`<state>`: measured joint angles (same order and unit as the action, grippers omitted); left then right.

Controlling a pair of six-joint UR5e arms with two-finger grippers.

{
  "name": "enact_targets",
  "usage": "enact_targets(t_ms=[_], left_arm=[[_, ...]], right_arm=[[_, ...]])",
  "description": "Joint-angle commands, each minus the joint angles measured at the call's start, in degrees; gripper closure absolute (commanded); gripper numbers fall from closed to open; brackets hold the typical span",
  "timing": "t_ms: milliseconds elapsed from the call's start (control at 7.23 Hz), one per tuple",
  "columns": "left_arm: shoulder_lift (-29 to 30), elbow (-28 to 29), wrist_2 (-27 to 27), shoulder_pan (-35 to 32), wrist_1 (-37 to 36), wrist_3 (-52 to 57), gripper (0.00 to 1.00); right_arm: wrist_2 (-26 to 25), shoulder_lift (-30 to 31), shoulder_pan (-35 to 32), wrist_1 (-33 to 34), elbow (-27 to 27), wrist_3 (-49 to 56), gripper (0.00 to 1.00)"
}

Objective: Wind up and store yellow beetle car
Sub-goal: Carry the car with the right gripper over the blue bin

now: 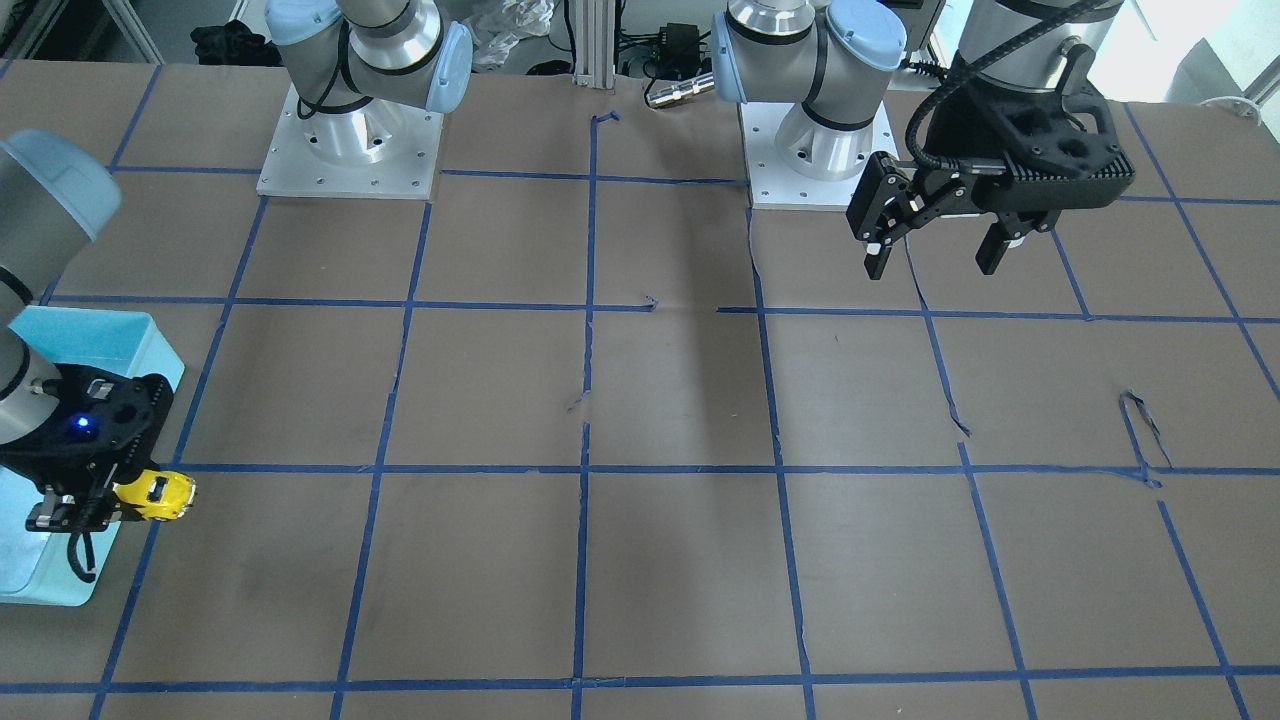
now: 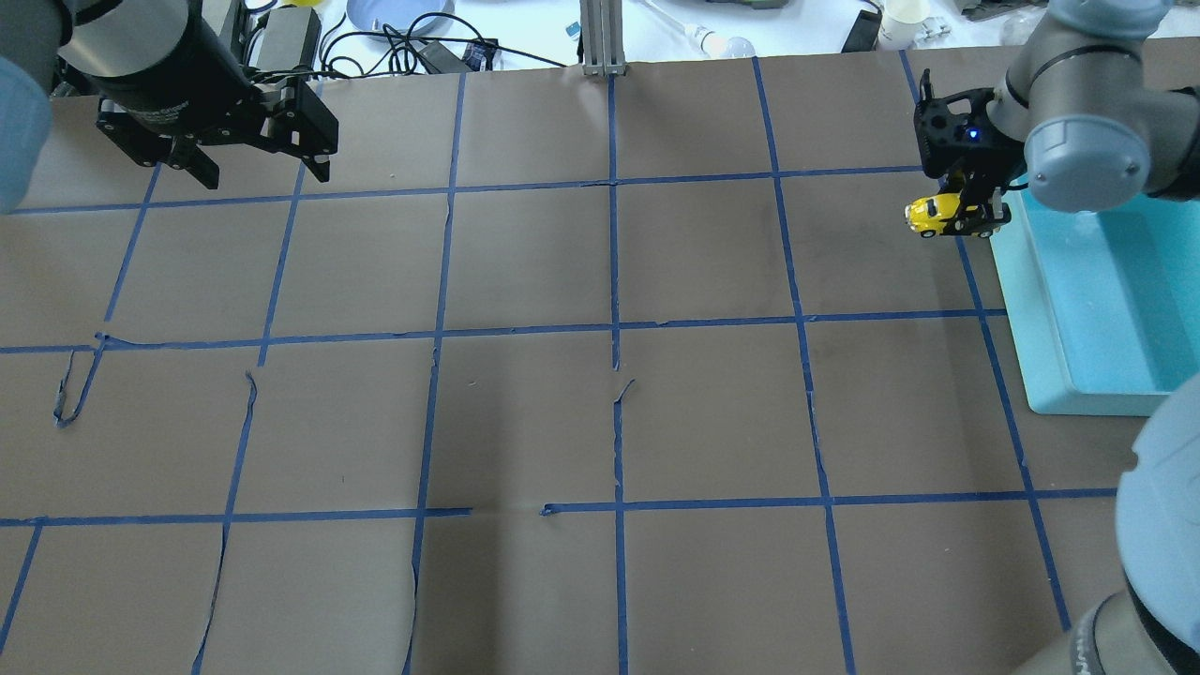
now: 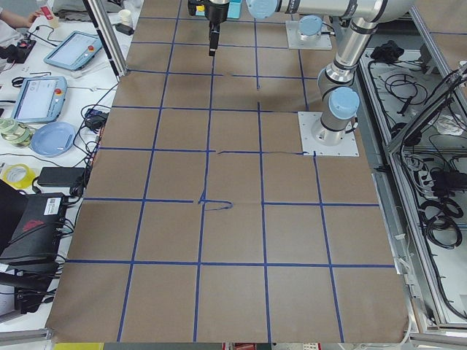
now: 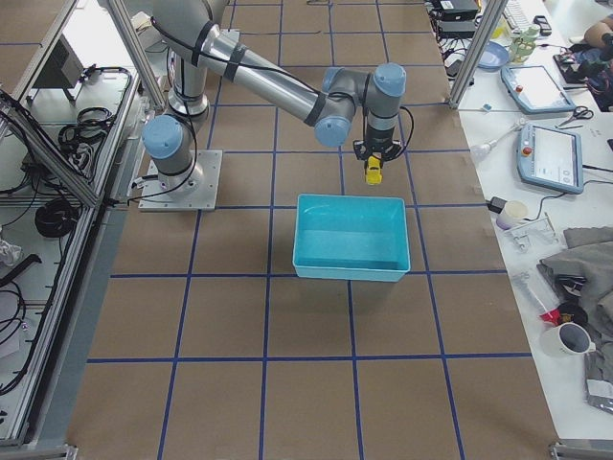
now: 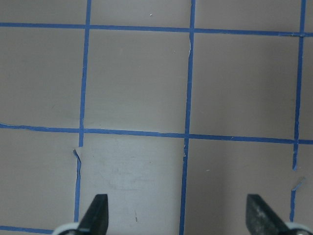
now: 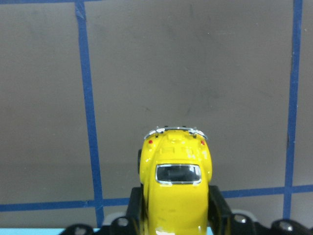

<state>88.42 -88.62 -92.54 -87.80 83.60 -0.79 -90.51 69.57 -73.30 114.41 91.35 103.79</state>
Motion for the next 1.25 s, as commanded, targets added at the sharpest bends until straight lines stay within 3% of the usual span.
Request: enact_targets(t_ms=[0,277,692,830,1107], left_arm=[[0.0,-0.1,0.0,0.0,0.1,0.1,0.00],[0.0,0.0,0.9,0.0,0.0,0.1,0.00],[-0.1,0.0,0.8,0.0,0.0,0.1,0.00],[-0.1,0.0,1.0,0.0,0.0,0.1,0.00],[-0.1,0.0,0.8,0.0,0.0,0.0,0.00]], right_arm=[[-0.3,1.6,4.6,-2.6,-1.2,0.3,0.95],[-0.4,5.5,9.4,-3.7,2.2,0.9,0.96],[-0.3,6.3,16.2,-1.8,7.2,4.5,0.95],[-0.5,6.2,18.4,-0.1,9.5,8.1,0.95],[-0.5,4.9,21.3,9.5,15.1,14.9,0.90]])
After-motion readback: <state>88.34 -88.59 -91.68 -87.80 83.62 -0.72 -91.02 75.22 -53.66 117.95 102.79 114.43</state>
